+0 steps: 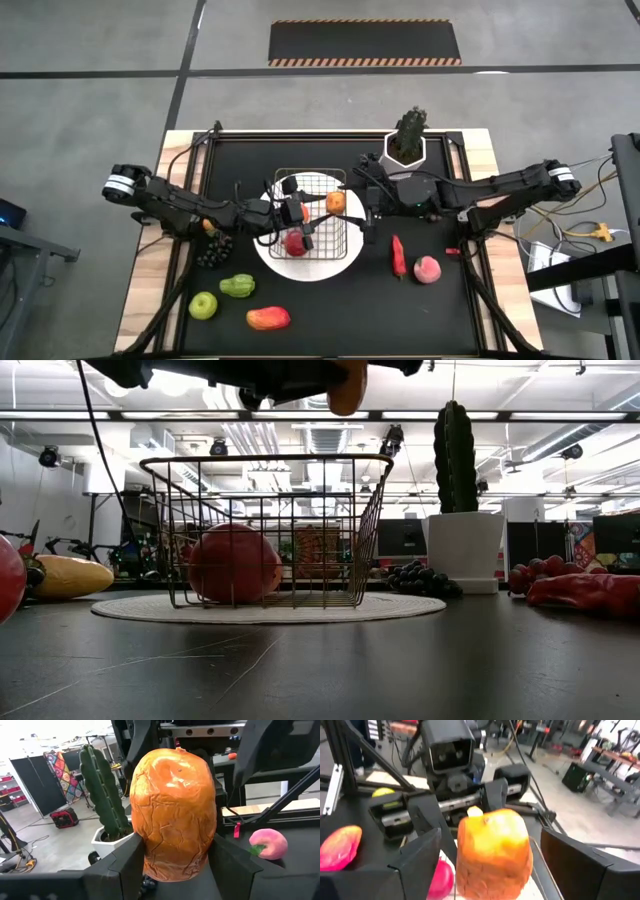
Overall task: Build produce basket
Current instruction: Put the top yellow mango into the wire basket, then put the yellow mango into the wire basket
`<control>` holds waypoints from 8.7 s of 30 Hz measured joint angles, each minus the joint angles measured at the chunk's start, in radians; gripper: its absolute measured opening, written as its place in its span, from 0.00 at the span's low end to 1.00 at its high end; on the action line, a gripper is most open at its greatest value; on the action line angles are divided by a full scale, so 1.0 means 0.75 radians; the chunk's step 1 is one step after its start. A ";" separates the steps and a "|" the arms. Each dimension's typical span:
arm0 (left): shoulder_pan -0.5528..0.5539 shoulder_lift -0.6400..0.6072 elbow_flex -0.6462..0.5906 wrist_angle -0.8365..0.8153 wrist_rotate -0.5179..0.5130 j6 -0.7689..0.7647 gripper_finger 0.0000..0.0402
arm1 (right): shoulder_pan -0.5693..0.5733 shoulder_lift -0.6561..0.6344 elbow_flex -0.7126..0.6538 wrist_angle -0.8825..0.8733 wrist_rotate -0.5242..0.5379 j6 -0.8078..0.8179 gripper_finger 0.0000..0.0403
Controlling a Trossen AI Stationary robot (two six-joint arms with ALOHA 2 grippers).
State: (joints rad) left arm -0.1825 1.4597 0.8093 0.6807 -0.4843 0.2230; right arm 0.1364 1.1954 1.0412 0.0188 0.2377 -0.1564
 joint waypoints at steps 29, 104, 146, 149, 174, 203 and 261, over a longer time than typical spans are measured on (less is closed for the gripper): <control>0.000 -0.020 -0.001 -0.036 -0.003 -0.009 0.55 | -0.013 -0.001 0.004 -0.027 0.002 0.020 0.33; -0.004 -0.444 -0.145 -0.338 -0.065 -0.171 0.75 | -0.301 0.352 -0.076 0.047 0.069 0.383 0.57; 0.244 -0.345 0.148 -2.793 0.134 -1.518 0.75 | -0.083 0.039 -0.153 -0.218 0.068 0.208 0.55; 0.260 -0.287 0.099 -2.767 0.135 -1.501 0.75 | -0.083 0.043 -0.153 -0.218 0.068 0.213 0.55; 0.282 -0.070 0.033 -2.590 0.215 -1.391 0.75 | -0.083 0.043 -0.159 -0.218 0.067 0.217 0.55; 0.340 -0.071 -0.146 -2.420 0.227 -1.382 0.52 | -0.083 0.044 -0.172 -0.217 0.068 0.238 0.55; 0.183 -0.110 -0.249 -0.352 -0.404 -0.545 0.53 | -0.083 0.045 -0.299 -0.106 0.068 0.292 0.55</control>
State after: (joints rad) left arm -0.0456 1.3769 0.6228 0.4166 -0.7871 -0.1855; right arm 0.0742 1.2289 0.8169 -0.0605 0.2884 0.0628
